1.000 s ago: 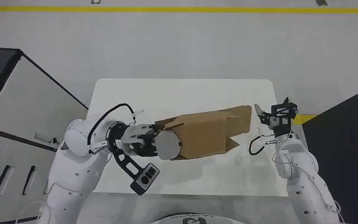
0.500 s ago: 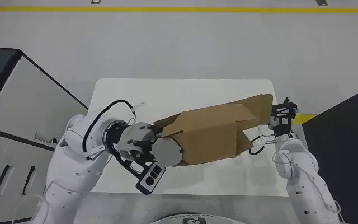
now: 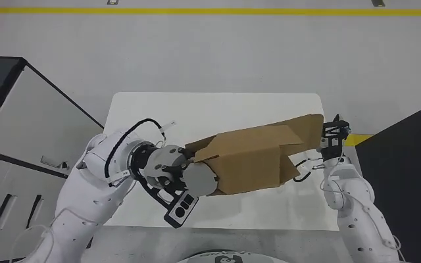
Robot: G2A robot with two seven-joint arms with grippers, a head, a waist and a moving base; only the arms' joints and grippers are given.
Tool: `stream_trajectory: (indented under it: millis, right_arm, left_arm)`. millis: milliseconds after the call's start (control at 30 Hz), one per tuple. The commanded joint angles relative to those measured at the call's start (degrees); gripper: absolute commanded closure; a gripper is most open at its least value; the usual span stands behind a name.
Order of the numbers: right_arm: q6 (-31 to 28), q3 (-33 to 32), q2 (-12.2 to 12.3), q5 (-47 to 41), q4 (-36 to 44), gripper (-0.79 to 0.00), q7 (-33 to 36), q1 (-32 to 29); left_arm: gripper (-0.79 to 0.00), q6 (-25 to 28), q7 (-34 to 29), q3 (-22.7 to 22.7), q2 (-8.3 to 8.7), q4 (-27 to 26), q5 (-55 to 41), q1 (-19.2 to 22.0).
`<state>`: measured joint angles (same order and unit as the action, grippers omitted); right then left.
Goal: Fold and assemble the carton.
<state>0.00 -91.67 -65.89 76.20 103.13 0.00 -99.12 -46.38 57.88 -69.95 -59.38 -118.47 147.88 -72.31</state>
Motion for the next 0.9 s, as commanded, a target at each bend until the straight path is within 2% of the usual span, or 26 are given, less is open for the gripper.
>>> stream_trajectory:
  millis: [0, 67, 100, 300, 533, 567, 733, 867]
  right_arm:
    - [0.0, 0.0, 0.0, 0.0, 0.0, -0.785, 0.0, 0.0]
    - [0.0, 0.0, 0.0, 0.0, 0.0, -0.785, 0.0, 0.0]
    - [0.0, 0.0, 0.0, 0.0, 0.0, -0.785, 0.0, 0.0]
    - [0.0, 0.0, 0.0, 0.0, 0.0, -0.785, 0.0, 0.0]
    - [0.0, 0.0, 0.0, 0.0, 0.0, -0.785, 0.0, 0.0]
    - [-0.6, -0.2, 0.0, 0.2, 0.2, -0.785, -0.5, 0.2]
    - [-11.4, -3.0, 0.7, -0.2, -1.2, -0.785, -4.3, 0.5]
    - [-27.7, -7.1, 1.9, -4.6, -3.2, -0.785, -3.1, 2.1]
  left_arm:
    - [0.0, 0.9, 0.9, -0.1, 0.29, 1.5, -3.2, -0.6]
    - [0.0, 2.3, 1.4, -0.6, 0.45, 2.6, -7.0, -1.0]
    - [0.0, 4.8, 0.7, -0.9, 0.54, 3.3, -8.7, -1.5]
    - [0.0, 12.2, -0.8, -2.8, 0.85, 3.0, -8.7, -2.4]
    - [0.0, 12.3, -0.5, -2.9, 0.88, 2.9, -8.2, -2.3]
    - [0.0, 13.5, -1.3, -3.0, 0.88, 3.2, -8.0, -2.5]
    - [0.0, 17.5, -1.6, -2.6, 0.93, 4.3, -6.4, -2.6]
    - [0.0, 19.3, -1.0, -2.5, 1.02, 5.7, -3.0, -2.3]
